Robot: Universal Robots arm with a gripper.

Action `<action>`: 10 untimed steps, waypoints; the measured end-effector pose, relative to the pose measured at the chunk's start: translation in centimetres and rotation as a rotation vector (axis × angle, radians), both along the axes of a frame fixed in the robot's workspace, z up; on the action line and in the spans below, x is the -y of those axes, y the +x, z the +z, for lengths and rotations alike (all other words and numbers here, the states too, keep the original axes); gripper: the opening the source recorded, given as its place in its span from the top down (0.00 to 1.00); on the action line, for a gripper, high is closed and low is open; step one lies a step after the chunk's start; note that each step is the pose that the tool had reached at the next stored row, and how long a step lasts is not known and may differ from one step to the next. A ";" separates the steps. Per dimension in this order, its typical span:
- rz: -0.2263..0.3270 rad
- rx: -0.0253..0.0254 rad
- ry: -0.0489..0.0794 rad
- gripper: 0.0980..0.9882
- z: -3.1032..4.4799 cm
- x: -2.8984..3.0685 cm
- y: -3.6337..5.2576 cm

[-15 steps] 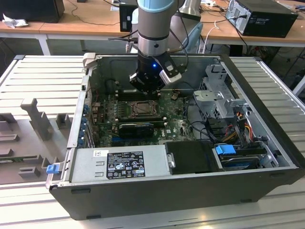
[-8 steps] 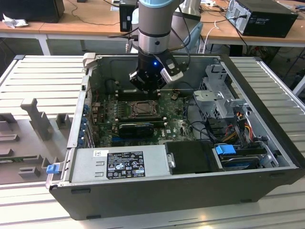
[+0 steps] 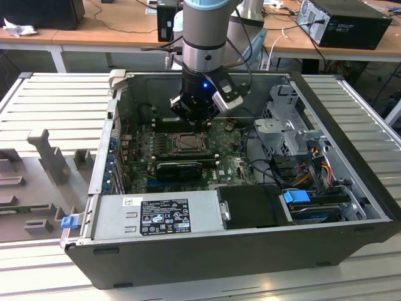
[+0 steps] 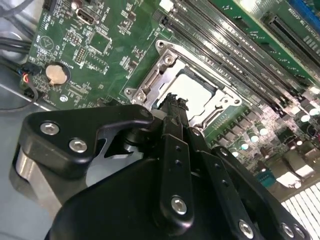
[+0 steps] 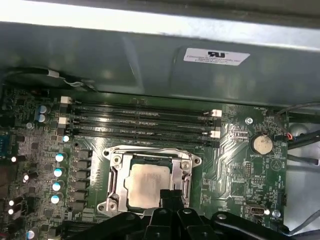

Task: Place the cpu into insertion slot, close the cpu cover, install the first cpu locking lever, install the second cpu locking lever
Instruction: 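Install the second cpu locking lever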

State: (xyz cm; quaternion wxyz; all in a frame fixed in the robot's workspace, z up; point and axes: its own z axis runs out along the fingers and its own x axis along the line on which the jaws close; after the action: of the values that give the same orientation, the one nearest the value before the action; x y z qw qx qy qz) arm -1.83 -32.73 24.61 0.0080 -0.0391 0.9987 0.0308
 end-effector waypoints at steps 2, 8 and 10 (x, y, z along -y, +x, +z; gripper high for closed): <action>0.000 -0.0003 0.000 0.99 0.70 0.00 0.00; 0.000 -0.0017 0.001 0.99 2.43 0.25 0.01; 0.000 -0.0019 0.002 0.99 2.43 1.51 0.00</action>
State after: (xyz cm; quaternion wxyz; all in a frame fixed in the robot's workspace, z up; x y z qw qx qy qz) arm -1.83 -34.25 27.04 0.0070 -0.0391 0.9987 0.0316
